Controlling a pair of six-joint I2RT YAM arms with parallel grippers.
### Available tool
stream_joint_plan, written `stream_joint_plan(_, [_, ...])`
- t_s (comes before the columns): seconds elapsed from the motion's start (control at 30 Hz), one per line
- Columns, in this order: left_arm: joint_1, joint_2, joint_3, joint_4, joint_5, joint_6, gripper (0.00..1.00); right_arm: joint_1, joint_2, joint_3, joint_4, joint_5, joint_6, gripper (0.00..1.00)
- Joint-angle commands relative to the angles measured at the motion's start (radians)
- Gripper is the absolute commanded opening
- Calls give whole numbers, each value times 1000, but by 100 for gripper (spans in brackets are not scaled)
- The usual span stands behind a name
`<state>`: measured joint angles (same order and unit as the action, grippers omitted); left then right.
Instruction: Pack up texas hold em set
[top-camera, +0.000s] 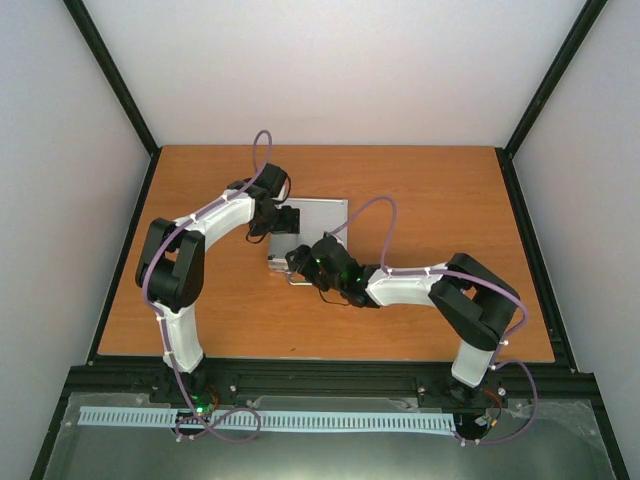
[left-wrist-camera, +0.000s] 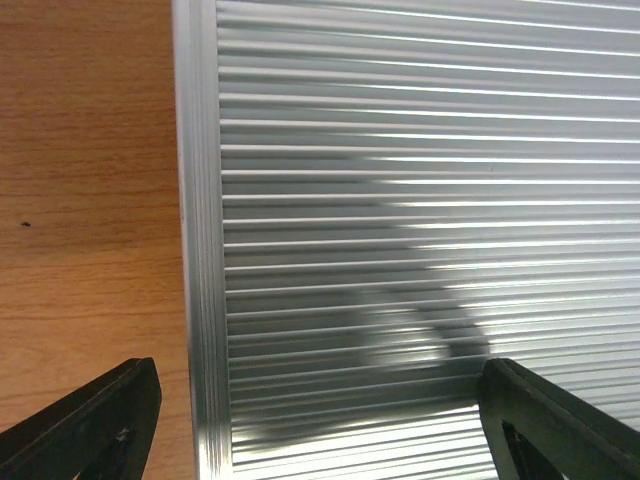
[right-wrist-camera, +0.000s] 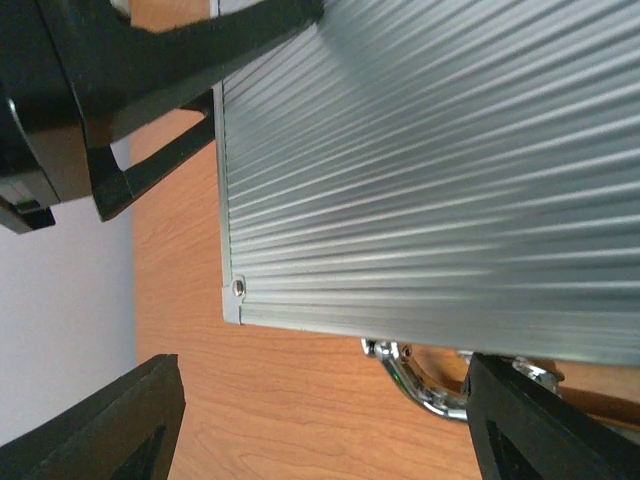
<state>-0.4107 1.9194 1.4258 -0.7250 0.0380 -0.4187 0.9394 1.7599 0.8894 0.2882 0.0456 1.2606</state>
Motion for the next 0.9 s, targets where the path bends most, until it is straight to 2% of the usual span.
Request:
stream_joint_plan(0.0, [-2, 54, -45, -90, -20, 18, 89, -24, -3, 22, 29, 39, -30, 78])
stream_joint_plan(0.47, [-2, 53, -43, -90, -14, 18, 89, -28, -56, 25, -17, 14, -87, 77])
stream_joint_plan(0.87, [-2, 54, -43, -88, -13, 18, 90, 16, 22, 96, -96, -71, -126, 76])
